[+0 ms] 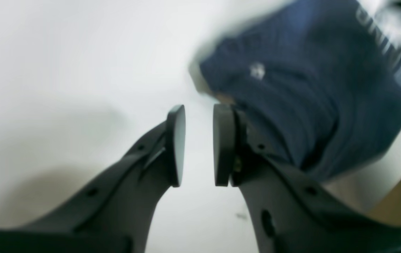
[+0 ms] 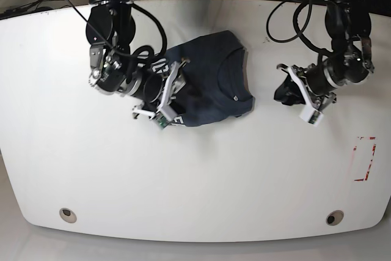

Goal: Fold the T-shirt properly
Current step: 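Flip the folded bundle with the right gripper, lettering side up, then grasp the folded shirt with both grippers and lift it, then carry the folded shirt with the left gripper to the table's edge and release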

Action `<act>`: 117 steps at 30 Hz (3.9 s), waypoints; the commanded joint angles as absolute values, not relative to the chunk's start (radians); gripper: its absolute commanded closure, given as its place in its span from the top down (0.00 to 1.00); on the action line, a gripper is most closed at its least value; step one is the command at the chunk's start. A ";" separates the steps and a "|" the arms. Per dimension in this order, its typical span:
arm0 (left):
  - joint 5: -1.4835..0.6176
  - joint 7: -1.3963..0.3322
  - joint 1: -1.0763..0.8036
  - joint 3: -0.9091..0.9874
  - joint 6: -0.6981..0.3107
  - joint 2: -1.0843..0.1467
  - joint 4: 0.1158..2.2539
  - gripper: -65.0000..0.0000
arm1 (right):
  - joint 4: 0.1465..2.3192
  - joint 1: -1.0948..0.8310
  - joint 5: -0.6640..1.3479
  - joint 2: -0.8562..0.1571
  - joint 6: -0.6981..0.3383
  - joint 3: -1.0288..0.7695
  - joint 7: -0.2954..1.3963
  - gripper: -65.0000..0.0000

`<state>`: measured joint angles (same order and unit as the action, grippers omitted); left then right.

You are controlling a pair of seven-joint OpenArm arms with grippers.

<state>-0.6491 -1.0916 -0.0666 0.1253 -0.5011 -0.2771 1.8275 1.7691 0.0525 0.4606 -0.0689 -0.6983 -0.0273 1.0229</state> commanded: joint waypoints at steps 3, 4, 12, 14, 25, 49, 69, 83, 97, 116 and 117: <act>-0.538 -1.072 -0.053 -0.058 -0.506 -0.242 1.885 0.19 | 1.649 0.166 0.472 -0.088 -0.698 -0.093 1.000 0.32; -0.522 -1.070 -0.048 -0.082 -0.506 -0.232 1.885 0.19 | 1.630 0.177 0.472 -0.096 -0.698 -0.093 1.000 0.33; -0.318 -1.038 -0.019 -0.259 -0.506 -0.134 1.833 0.19 | 1.382 0.219 0.470 -0.163 -0.698 -0.073 0.823 0.32; -0.263 -1.017 -0.019 -0.278 -0.506 -0.130 1.802 0.19 | 1.317 0.219 0.470 -0.189 -0.698 -0.042 0.753 0.32; -0.199 -0.947 0.024 -0.282 -0.506 -0.180 1.630 0.19 | 1.445 0.214 0.475 -0.245 -0.698 -0.044 0.777 0.32; -0.315 -1.029 -0.202 -0.216 -0.506 -0.240 1.952 0.19 | 1.112 0.367 0.165 -0.116 -0.698 0.088 0.552 0.32; -0.321 -1.035 0.157 -0.277 -0.506 -0.338 1.748 0.19 | 1.527 0.002 0.162 -0.209 -0.698 0.088 0.650 0.32; -0.315 -1.035 0.124 -0.125 -0.493 -0.254 1.819 0.32 | 1.710 -0.064 0.162 -0.007 -0.698 0.271 0.846 0.32; -0.314 -0.886 -0.051 -0.067 -0.297 -0.183 1.802 0.54 | 1.770 -0.064 0.168 -0.005 -0.698 0.131 0.875 0.32; -0.317 -0.677 -0.133 0.125 -0.300 -0.374 1.365 0.54 | 1.859 -0.070 0.171 -0.071 -0.698 -0.016 0.875 0.32; -0.317 -0.677 -0.130 0.133 -0.300 -0.392 1.354 0.54 | 1.865 -0.070 0.171 -0.071 -0.698 -0.016 0.875 0.32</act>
